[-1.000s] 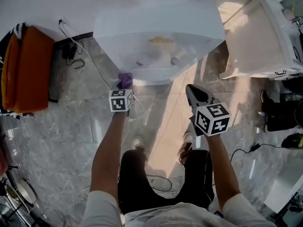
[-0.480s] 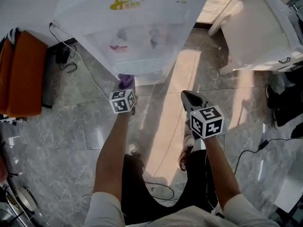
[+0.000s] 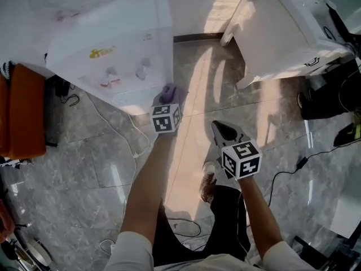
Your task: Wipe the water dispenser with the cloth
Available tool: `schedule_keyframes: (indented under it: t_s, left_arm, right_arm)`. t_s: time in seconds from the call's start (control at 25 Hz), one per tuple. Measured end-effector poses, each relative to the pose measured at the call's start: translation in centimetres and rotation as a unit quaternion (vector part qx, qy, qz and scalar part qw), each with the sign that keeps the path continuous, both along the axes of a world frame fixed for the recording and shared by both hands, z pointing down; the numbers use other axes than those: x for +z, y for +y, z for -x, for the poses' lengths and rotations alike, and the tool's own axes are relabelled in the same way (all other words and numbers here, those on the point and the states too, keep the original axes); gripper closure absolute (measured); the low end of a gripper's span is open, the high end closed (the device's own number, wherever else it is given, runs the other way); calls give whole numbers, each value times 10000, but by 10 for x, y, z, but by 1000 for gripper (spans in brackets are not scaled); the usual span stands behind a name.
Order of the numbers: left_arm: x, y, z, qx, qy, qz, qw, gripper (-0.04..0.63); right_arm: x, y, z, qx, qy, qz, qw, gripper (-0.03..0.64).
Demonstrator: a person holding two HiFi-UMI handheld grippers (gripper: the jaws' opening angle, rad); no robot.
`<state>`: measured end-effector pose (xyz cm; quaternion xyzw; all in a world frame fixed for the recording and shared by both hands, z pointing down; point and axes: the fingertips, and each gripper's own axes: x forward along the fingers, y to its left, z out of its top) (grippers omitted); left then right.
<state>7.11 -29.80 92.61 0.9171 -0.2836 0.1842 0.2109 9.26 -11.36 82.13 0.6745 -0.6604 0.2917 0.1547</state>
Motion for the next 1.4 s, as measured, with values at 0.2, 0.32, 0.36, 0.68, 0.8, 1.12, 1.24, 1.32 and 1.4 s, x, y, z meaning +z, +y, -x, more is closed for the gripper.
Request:
schedule_keyframes:
  t_s: [0.2,0.32,0.36,0.68,0.8,1.12,1.24,1.32,1.4]
  left_arm:
    - [-77,-1,-5,-375,-49,-339,9987,543]
    - [-132,-1,-7,-466,2,-423,9980,543]
    - [-148,-1,-6,-490,-10,-474,9977,543]
    - [-264,-1,-1,-648,-97,-663,9956,543]
    - [-305,-1,2,-502,4,-932,9944,543]
    - [-440,1,31,117,386,-1841,9821,543]
    - [-496,1,59,304,347,-2210,9742,543]
    - [-530,8,79,381,358,-2355,9705,543]
    - [-563,15,102,386,387,-2473,9674,543]
  right_arm:
    - [-45,28,-16,18,-121,155,9998,603]
    - [-80,35,-23,-43,-203,197,9996,603]
    - [-95,34,-25,-83,-196,179,9996,603]
    - [-236,15,-54,-150,120,-262,9995,603]
    - [-287,11,-59,-192,386,-433,9981,603]
    - [-414,-7,-69,147,1060,-1017,9891,603]
    - [-457,-24,-51,1,1342,-1346,9818,603]
    - [-481,-30,-36,-152,1444,-1515,9777,603]
    - [-501,-37,-20,-319,1561,-1664,9731,603]
